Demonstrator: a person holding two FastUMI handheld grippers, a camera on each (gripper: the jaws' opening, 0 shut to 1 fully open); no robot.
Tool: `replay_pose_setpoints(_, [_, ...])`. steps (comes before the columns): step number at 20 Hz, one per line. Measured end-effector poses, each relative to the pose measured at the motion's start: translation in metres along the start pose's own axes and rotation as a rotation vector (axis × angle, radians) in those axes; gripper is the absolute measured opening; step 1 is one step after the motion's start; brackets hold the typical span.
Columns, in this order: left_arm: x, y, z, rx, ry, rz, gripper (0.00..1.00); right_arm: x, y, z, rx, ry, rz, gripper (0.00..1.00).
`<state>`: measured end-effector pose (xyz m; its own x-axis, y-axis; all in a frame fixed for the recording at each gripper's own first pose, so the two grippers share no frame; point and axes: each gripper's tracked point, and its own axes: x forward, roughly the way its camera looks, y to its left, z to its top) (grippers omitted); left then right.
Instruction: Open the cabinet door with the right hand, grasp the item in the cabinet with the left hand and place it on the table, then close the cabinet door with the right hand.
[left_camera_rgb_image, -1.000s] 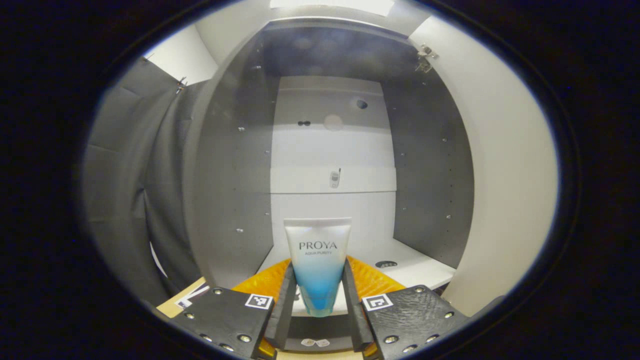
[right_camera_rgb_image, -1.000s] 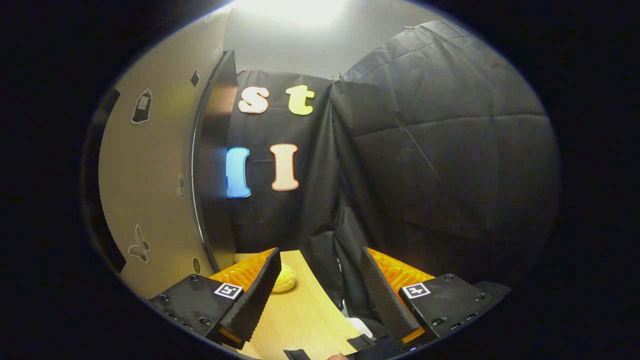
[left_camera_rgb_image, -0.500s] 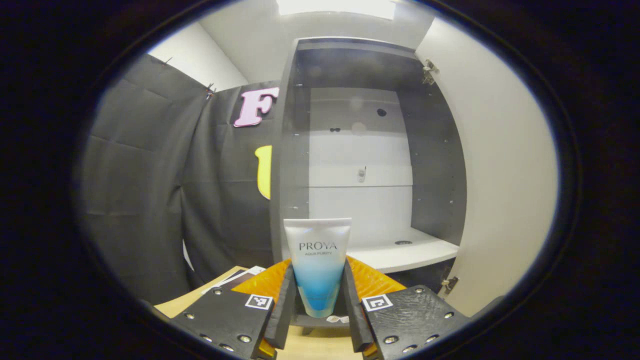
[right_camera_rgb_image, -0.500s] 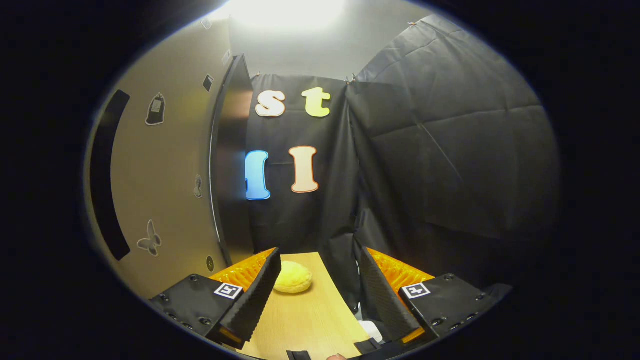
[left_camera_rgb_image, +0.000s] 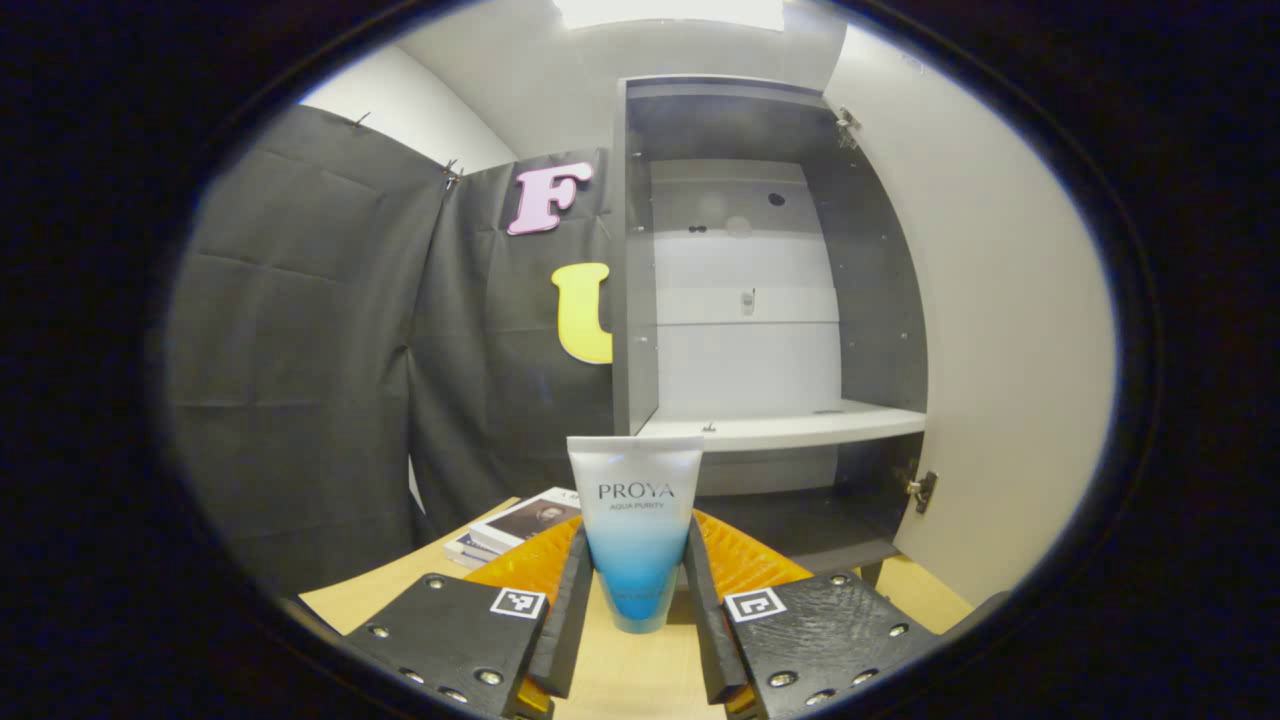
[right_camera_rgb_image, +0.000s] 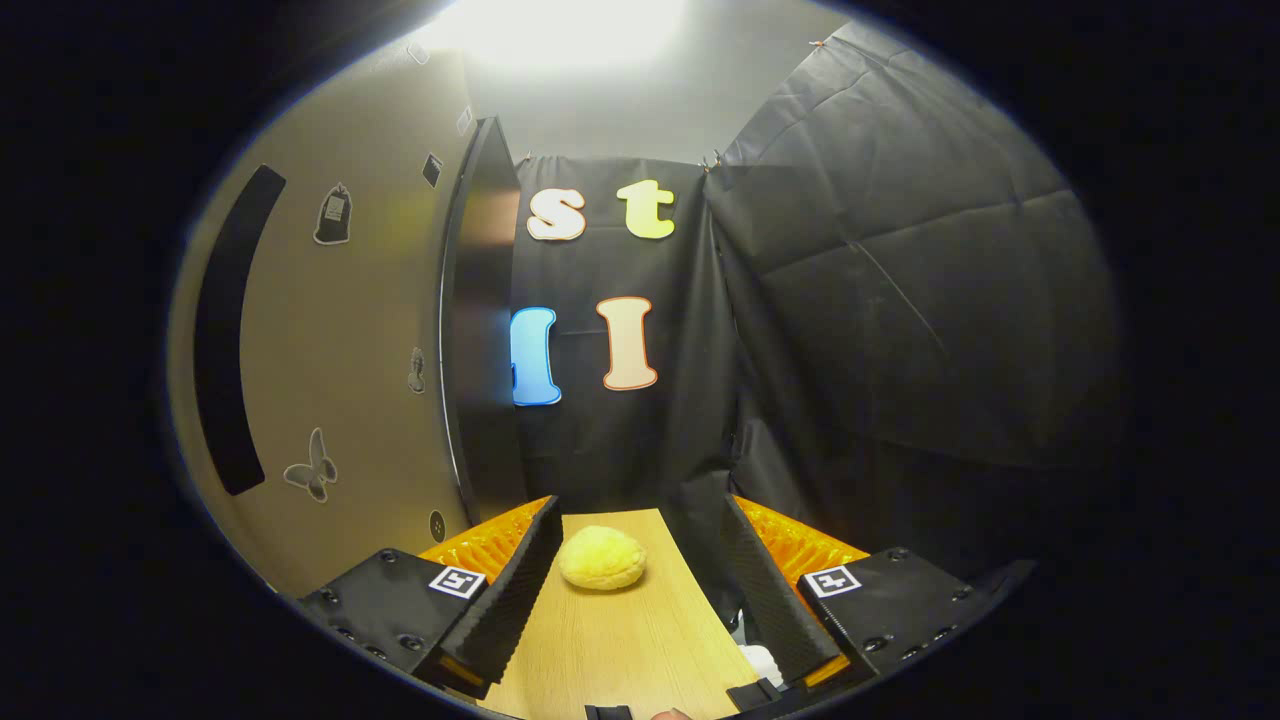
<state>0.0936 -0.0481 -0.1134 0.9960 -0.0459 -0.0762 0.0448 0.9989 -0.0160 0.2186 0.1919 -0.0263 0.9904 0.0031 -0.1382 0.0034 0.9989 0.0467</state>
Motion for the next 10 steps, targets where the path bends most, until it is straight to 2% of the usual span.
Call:
replay_pose_setpoints(5, [-0.024,0.016,-0.060,0.025,0.048,0.028,0.54,0.003,0.000,0.001,-0.009,-0.030,-0.019,1.00])
replay_pose_setpoints(10, [-0.043,0.030,-0.109,-0.007,0.102,0.069,0.47,0.005,0.010,-0.005,0.010,-0.009,-0.007,0.96])
